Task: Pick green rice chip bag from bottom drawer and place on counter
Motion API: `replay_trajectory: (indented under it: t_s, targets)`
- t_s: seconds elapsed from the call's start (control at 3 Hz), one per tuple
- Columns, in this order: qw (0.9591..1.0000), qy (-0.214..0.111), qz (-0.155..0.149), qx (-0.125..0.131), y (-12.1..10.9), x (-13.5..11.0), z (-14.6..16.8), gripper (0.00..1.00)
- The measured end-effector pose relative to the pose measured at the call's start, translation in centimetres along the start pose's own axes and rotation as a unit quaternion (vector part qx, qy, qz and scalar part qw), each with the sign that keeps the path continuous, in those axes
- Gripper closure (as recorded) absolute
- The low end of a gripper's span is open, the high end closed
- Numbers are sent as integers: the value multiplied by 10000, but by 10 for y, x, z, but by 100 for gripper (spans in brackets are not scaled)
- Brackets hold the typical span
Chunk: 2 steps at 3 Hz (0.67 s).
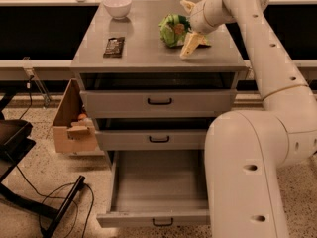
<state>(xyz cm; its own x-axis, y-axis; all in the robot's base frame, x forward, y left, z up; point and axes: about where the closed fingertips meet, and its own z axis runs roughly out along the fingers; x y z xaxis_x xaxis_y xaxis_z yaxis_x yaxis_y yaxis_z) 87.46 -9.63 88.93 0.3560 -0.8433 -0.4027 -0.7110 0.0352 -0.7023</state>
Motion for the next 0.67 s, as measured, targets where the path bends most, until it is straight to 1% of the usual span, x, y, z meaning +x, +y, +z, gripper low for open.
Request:
replay_trajectory:
  t_s: [0.33,0.67]
  targets:
    - [9991,346,208,157,-22,-2,-55,0]
    - [9911,857,648,791,-59,1,-149,0]
